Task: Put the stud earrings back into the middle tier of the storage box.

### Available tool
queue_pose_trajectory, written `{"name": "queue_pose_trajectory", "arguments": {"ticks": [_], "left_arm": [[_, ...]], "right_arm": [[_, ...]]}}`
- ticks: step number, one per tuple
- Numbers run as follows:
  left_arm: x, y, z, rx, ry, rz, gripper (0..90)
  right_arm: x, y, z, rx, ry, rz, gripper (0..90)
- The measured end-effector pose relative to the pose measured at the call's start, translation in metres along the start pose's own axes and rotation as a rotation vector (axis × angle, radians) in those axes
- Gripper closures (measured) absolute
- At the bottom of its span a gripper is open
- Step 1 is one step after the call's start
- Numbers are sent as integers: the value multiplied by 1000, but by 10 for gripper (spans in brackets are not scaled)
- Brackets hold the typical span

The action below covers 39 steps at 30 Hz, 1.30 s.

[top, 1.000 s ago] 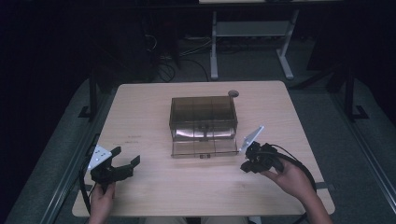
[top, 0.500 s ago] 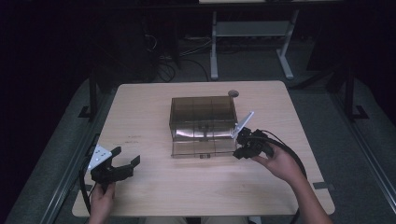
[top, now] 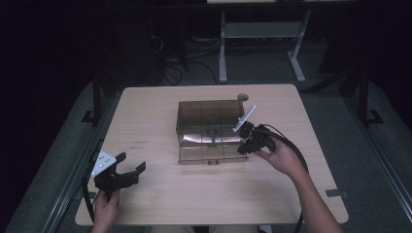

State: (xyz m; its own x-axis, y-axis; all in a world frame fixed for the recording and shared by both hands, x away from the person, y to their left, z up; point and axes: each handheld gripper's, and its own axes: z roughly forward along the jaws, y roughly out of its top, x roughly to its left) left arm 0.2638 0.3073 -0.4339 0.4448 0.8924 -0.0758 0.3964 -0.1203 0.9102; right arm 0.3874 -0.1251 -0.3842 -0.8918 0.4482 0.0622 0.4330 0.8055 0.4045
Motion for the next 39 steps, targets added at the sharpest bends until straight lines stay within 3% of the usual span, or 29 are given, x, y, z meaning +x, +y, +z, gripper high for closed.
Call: {"name": "queue_pose_trajectory", "arguments": {"ticks": [8,19,30,39], "left_arm": [[1,0,-1,5,-1,2,130],[1,0,0,4,0,-2,130],[1,0,-1,-1,2,-2,130],[1,0,-1,2,0,-2,130]], "right_arm": [[-11,4,18,45,1,16,855],[-17,6,25,51,5,26,853],[-16,6,24,42,0,22,839],[-10,1,8,-5,8,20,814]]}}
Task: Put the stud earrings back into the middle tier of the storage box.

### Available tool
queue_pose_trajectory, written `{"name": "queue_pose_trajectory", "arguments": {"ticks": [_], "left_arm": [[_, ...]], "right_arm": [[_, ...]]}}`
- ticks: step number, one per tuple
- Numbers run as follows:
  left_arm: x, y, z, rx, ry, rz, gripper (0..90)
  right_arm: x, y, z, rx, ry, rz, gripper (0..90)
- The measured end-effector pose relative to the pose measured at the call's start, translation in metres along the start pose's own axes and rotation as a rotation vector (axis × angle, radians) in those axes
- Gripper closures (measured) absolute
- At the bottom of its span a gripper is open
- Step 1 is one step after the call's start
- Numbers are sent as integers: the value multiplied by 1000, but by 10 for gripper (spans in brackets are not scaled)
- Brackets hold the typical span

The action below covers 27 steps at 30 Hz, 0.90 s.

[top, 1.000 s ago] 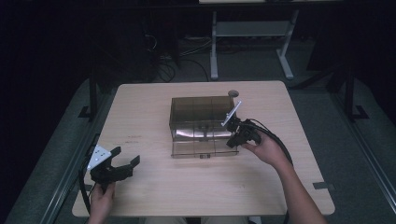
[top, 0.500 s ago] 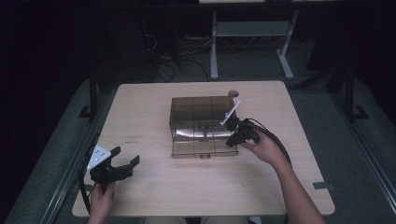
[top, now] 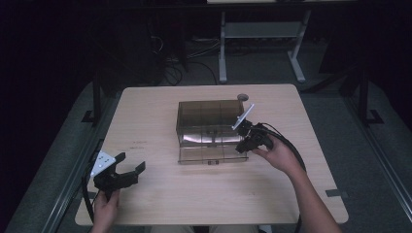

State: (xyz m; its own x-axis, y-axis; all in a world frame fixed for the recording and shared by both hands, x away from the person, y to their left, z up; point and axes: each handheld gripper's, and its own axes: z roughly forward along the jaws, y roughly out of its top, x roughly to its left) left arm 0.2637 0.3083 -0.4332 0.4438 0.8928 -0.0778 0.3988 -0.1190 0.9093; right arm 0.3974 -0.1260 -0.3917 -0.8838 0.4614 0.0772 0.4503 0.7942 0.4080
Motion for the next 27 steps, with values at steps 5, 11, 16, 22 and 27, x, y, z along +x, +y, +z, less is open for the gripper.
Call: {"name": "queue_pose_trajectory", "arguments": {"ticks": [5,11,16,22,27], "left_arm": [[-1,0,1,1,2,1,130],[-1,0,1,2,4,2,130],[-1,0,1,5,3,1,131],[-1,0,1,6,4,0,130],[-1,0,1,5,4,-5,131]], "right_arm": [[6,-5,-12,-27,-1,-4,802],[16,-17,-30,-73,-4,-11,785],[21,-28,-33,-85,-7,-7,772],[27,-46,-32,-89,-8,9,757],[32,-59,-32,-84,-17,16,743]]}}
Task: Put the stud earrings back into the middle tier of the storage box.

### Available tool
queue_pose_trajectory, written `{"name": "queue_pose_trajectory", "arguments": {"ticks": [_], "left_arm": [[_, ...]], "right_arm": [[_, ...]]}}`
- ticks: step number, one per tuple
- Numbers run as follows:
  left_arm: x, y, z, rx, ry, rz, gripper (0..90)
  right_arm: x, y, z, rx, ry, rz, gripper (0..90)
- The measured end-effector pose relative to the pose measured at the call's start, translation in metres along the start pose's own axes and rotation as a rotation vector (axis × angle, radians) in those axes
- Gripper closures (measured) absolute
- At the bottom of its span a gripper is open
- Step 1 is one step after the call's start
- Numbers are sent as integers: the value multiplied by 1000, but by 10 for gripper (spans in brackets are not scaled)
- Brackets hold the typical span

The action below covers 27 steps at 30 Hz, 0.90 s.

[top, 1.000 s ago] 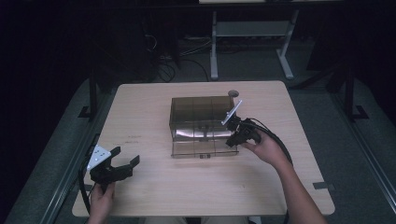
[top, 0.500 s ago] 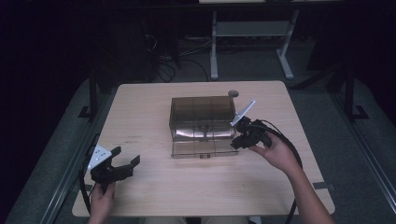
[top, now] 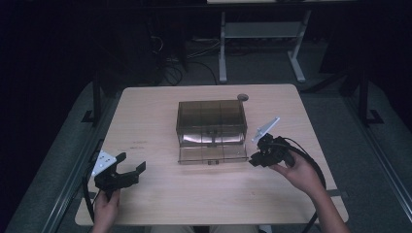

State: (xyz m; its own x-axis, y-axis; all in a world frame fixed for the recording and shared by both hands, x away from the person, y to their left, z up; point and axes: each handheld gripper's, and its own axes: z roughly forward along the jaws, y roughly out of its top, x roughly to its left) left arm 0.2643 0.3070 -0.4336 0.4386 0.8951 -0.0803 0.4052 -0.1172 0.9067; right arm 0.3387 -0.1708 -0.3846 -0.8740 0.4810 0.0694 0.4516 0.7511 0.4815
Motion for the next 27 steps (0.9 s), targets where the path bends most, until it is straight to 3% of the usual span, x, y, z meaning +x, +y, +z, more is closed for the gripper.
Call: {"name": "queue_pose_trajectory", "arguments": {"ticks": [27], "left_arm": [[2,0,-1,-2,2,6,130]], "right_arm": [[41,-36,29,91,54,-55,718]]}}
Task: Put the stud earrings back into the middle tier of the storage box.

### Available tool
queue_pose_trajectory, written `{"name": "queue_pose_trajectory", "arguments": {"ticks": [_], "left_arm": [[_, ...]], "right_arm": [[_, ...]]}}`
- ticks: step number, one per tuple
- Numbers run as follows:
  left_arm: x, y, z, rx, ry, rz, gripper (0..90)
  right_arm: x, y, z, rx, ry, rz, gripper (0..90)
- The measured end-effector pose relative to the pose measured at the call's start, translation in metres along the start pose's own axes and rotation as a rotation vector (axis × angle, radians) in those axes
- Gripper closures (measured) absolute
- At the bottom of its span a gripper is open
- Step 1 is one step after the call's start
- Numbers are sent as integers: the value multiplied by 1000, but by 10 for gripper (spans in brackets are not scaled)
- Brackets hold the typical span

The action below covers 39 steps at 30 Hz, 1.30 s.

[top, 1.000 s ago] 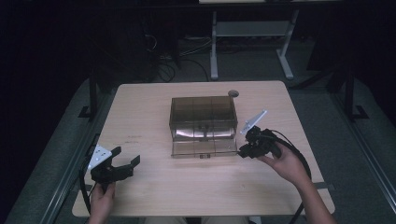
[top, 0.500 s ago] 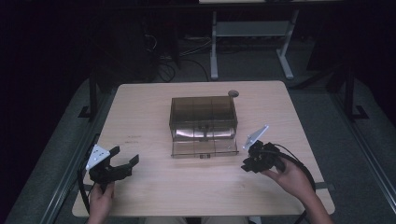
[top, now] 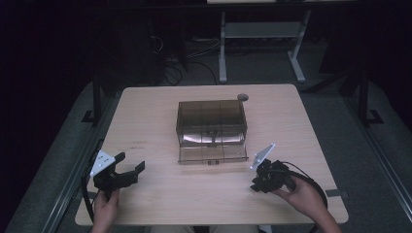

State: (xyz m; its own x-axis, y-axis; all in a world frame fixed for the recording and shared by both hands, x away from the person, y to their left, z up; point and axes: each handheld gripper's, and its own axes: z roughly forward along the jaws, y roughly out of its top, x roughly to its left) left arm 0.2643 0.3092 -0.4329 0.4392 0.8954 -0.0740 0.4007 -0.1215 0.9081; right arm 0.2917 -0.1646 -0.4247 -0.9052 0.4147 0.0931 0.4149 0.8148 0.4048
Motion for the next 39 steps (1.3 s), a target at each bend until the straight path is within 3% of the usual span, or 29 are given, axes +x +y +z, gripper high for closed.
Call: {"name": "queue_pose_trajectory", "arguments": {"ticks": [18,28,39], "left_arm": [[1,0,-1,-1,1,-3,130],[1,0,-1,-5,1,-3,131],[1,0,-1,-1,1,-3,130]], "right_arm": [[6,-2,18,66,12,-15,751],[11,2,21,94,-9,-51,841],[8,0,20,86,13,-32,855]]}}
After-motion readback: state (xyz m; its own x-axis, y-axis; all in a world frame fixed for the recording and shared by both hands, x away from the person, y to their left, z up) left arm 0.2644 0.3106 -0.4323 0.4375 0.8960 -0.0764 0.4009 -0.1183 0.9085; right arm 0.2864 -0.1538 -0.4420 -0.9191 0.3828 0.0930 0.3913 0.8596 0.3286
